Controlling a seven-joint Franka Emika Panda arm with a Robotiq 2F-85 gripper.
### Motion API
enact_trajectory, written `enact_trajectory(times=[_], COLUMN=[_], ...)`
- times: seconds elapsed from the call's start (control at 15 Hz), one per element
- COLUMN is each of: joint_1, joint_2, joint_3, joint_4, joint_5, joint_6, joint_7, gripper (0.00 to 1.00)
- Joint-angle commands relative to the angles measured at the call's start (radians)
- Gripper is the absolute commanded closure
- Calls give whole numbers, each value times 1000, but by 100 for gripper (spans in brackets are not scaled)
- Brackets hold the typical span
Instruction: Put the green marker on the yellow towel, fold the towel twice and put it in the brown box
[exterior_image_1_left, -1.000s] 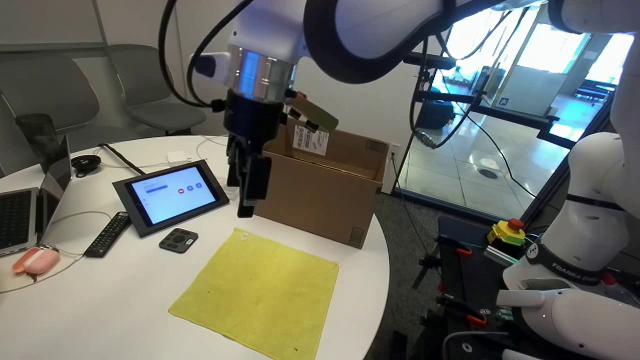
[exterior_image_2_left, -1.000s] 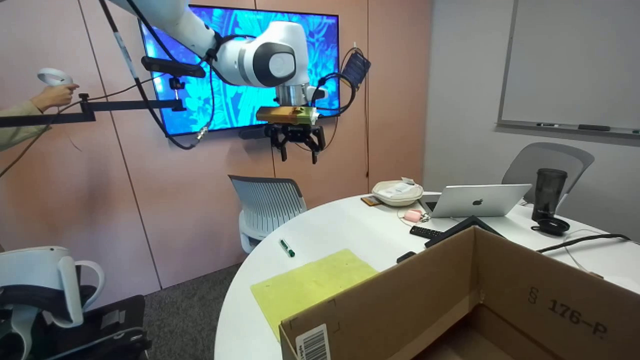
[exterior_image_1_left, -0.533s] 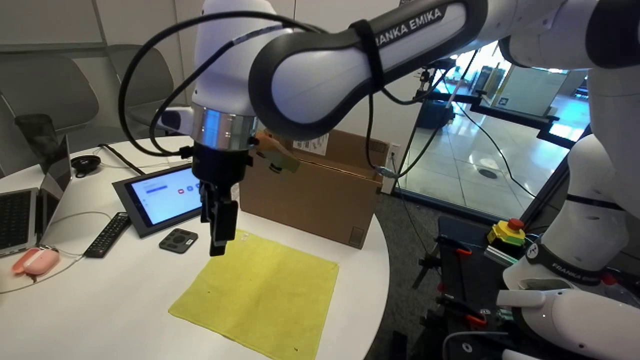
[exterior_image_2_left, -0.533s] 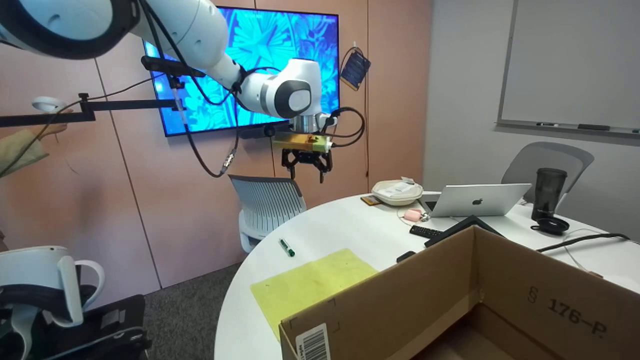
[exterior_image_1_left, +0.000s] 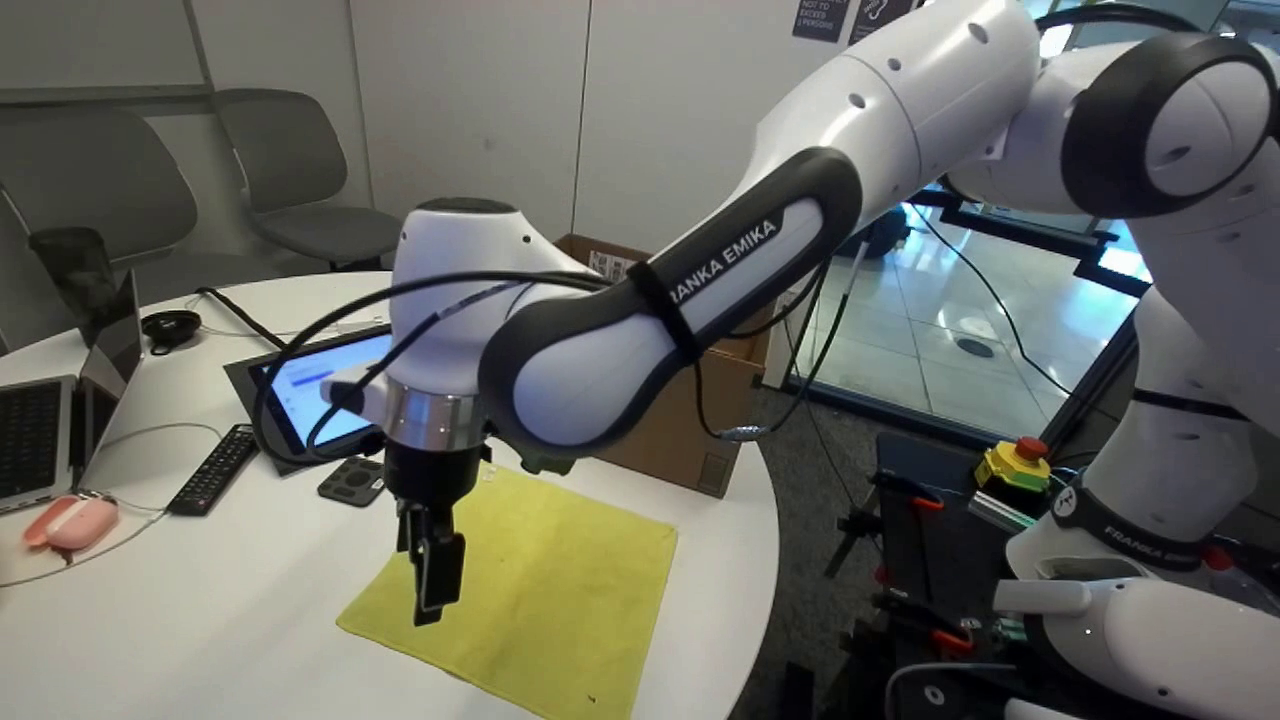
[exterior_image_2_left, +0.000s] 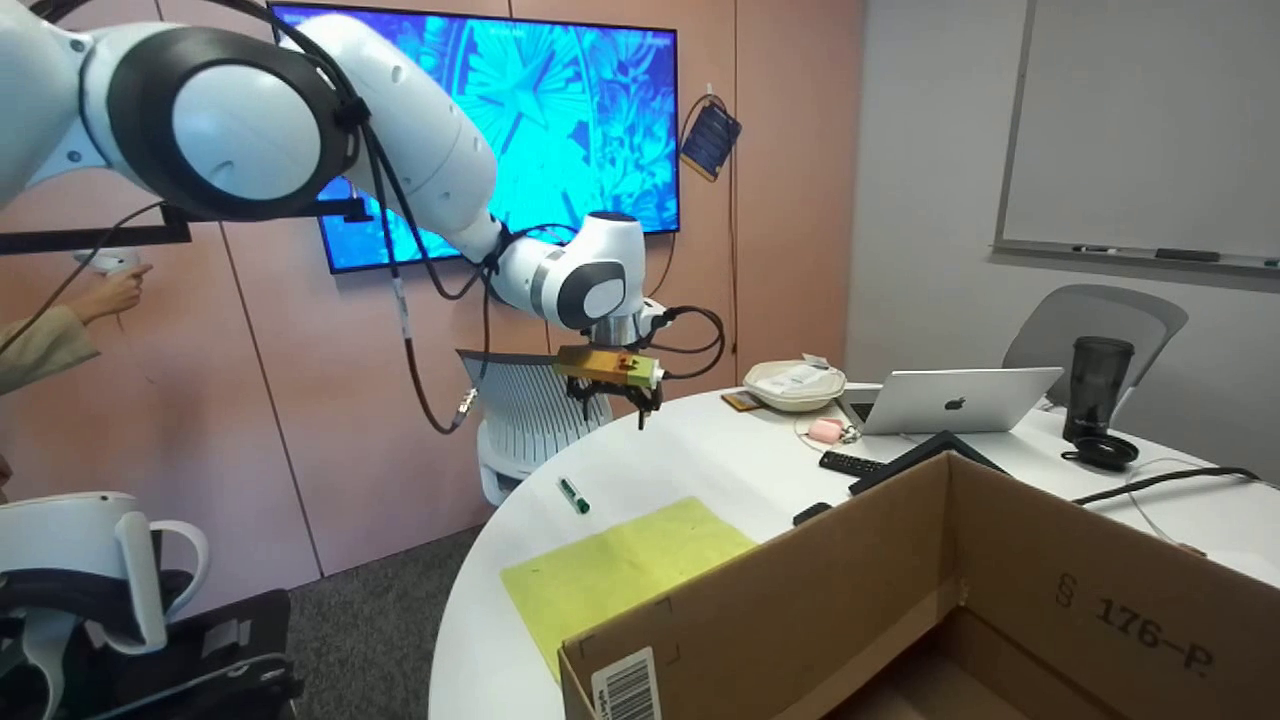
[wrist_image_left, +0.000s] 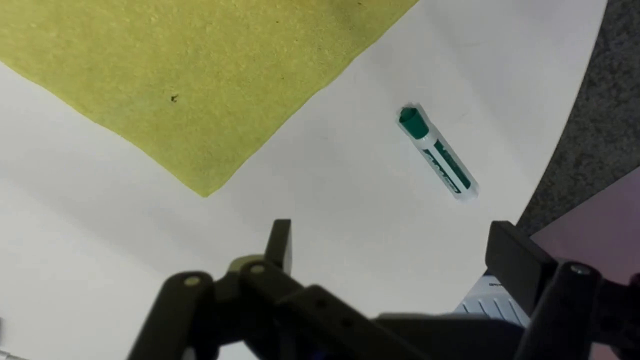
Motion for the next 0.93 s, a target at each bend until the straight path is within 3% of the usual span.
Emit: enact_trajectory(times=[0.0,0.4,0.87], joint_1=[11,76,134], joint_2=[92,178,270], joint_3=[17,8,41], joint_4=[75,165,239], joint_5=[-39,-144,-250], joint_6=[35,10,-1], joint_7=[-6,-49,-247], gripper=[0,0,0])
